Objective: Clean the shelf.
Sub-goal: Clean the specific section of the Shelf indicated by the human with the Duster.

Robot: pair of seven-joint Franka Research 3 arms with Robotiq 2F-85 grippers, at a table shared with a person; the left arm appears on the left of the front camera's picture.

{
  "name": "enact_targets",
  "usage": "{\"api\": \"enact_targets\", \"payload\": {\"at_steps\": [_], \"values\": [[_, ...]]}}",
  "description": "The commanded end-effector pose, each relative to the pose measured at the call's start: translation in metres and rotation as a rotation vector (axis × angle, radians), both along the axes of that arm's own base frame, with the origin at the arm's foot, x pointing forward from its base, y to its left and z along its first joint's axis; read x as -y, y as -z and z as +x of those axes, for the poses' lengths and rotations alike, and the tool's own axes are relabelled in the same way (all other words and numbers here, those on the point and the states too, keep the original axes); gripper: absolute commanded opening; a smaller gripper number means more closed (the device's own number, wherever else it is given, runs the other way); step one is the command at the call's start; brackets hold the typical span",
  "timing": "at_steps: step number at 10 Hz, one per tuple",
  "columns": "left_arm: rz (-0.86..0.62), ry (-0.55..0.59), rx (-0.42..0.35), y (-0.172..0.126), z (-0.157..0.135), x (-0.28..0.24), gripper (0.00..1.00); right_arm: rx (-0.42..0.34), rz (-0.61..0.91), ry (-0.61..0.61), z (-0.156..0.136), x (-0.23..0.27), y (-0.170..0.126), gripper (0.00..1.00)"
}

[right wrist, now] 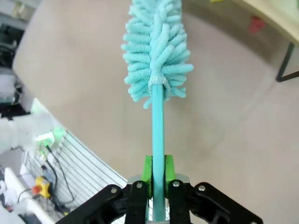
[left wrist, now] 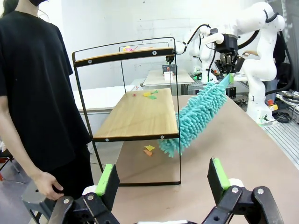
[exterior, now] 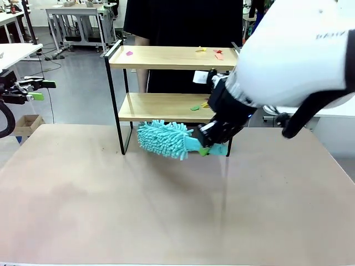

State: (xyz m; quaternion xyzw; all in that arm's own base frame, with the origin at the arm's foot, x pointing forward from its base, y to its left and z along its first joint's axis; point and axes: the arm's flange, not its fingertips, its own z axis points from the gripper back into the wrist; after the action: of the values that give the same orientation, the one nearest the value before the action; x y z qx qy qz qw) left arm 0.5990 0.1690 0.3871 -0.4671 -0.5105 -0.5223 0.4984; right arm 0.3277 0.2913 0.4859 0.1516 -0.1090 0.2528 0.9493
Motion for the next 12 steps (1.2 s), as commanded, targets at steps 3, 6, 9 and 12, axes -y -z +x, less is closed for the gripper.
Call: {"api": "enact_targets", "payload": {"at_steps": [3,6,9,12], "values": [[0.003,0.003,0.009,-0.002,-0.001,0.000,1.00,0.076,0.011,0.163,-0.011,-0.056,0.039,0.13],[0.003,0.003,0.009,-0.002,-0.001,0.000,1.00,0.129,0.011,0.308,-0.007,-0.097,0.063,0.13],[0.003,0.003,0.009,-0.002,-0.001,0.000,1.00,0.149,0.047,0.364,0.007,-0.129,0.081,0.13],[0.003,0.003,0.009,-0.002,-0.001,0.000,1.00,0.122,0.030,0.324,-0.007,-0.094,0.075,0.13]]}}
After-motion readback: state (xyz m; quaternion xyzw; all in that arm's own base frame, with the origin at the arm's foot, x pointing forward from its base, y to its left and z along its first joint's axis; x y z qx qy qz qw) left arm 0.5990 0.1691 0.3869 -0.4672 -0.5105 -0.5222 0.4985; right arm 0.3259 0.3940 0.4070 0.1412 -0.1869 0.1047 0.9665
